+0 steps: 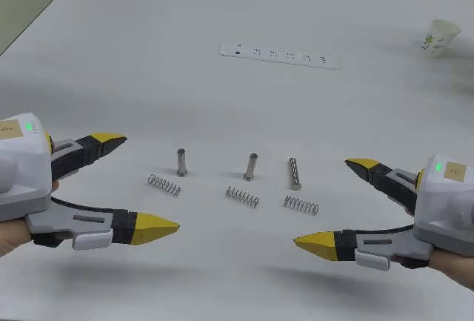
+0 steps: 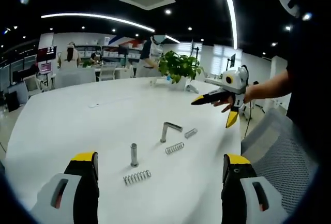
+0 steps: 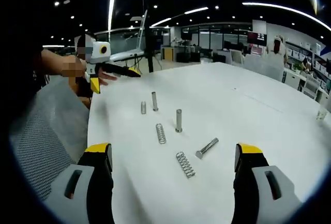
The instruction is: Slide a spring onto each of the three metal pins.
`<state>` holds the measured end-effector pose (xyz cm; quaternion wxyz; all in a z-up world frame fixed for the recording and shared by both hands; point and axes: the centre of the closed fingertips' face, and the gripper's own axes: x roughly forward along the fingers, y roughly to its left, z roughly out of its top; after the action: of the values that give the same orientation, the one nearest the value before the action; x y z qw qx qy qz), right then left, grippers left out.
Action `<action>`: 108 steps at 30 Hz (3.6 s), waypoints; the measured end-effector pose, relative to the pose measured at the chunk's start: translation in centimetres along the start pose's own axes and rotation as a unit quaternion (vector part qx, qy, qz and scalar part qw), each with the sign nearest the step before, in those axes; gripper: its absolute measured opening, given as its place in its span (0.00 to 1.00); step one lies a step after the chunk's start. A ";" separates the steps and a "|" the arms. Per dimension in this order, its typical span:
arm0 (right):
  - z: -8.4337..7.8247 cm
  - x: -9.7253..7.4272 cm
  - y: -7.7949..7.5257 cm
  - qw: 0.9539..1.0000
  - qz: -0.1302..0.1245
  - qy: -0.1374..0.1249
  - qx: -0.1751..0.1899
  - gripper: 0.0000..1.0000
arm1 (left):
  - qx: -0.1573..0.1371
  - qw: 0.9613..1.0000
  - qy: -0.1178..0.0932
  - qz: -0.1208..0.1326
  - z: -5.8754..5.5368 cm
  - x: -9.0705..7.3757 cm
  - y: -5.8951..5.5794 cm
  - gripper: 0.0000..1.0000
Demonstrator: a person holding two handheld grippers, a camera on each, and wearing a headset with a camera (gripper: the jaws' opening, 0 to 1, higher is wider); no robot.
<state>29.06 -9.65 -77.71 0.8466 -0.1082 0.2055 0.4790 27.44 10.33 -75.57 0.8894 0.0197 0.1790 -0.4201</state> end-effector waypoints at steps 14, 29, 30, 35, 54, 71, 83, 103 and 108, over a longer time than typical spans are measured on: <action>0.0 0.2 0.2 1.000 0.002 0.001 -0.001 0.99 | -0.003 1.000 -0.001 0.002 -0.1 -0.1 0.2 0.98; -0.2 0.3 0.1 1.000 0.004 0.004 -0.001 0.99 | -0.004 1.000 -0.001 0.000 0.0 -0.1 0.2 0.98; -0.2 0.3 0.1 1.000 0.004 0.004 -0.001 0.99 | -0.003 1.000 0.000 0.000 0.0 -0.1 0.2 0.98; -0.2 0.2 0.1 1.000 0.004 0.003 0.000 0.99 | -0.004 1.000 0.001 -0.002 -0.1 0.0 0.1 0.98; -0.4 0.1 0.0 1.000 0.005 0.004 0.003 0.98 | -0.002 1.000 0.005 -0.004 0.0 0.1 0.3 0.98; -0.7 -0.1 0.1 1.000 0.007 0.010 0.003 0.98 | 0.000 1.000 0.010 -0.008 0.0 0.3 0.2 0.98; -0.4 0.1 0.5 1.000 0.011 0.011 0.002 0.97 | -0.003 1.000 0.012 -0.008 -0.3 0.1 0.0 0.98; 0.4 0.7 -0.4 1.000 0.010 0.006 0.012 0.95 | -0.008 1.000 0.011 -0.004 -0.4 -0.1 0.3 0.97; 0.9 1.0 -1.0 1.000 0.007 0.006 0.019 0.93 | -0.009 1.000 0.014 -0.003 -0.6 -0.2 0.4 0.97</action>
<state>30.56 -9.07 -77.39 0.8439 -0.0939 0.2201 0.4802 27.48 10.83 -76.12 0.8857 0.0168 0.1950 -0.4209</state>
